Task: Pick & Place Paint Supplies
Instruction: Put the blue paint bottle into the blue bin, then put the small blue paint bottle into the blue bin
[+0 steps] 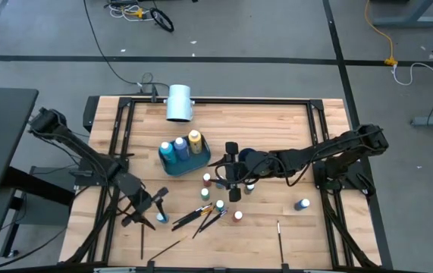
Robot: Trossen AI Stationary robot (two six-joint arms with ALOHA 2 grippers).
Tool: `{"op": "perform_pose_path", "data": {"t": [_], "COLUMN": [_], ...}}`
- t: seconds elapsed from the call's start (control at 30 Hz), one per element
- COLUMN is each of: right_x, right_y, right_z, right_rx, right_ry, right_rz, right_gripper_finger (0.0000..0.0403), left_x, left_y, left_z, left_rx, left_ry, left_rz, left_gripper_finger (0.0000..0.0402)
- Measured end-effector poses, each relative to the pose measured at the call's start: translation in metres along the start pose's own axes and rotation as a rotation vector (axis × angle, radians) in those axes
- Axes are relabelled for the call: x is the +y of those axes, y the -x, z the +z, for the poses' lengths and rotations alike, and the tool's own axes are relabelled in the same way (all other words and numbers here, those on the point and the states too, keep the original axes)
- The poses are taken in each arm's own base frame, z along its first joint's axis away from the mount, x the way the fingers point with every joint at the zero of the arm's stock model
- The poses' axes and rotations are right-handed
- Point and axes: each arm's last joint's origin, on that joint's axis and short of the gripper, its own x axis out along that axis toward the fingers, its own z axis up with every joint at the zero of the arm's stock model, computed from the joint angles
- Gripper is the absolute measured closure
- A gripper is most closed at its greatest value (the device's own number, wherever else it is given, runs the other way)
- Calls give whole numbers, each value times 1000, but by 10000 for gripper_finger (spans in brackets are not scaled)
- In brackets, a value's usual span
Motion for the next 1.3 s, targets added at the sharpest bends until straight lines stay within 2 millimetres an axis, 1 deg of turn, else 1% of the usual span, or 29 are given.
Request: {"op": "perform_pose_path", "data": {"t": [0.33,0.6,0.73,0.93,1.07,1.13,1.3], "right_x": [-1,-1,-1,-1,-1,-1,-1], "right_y": [0,0,0,0,0,0,0], "right_z": [4,4,4,4,4,4,4], "right_rx": [-44,-43,-42,-42,-42,-42,-42], "right_ry": [-10,-15,-15,-15,-15,-15,-15], "right_rz": [0,1,2,2,2,2,2], "right_gripper_finger": [183,183,183,183,183,183,183], "left_x": [2,3,3,3,3,3,3], "left_y": [-18,-19,-19,-19,-19,-19,-19], "left_z": [-18,-19,-19,-20,-19,-20,-21], "left_rx": [120,128,130,136,132,137,148], "left_ry": [60,57,58,58,39,40,42], "left_rz": [18,22,22,22,18,20,36], "left_gripper_finger": [173,177,205,276,311,318,320]}}
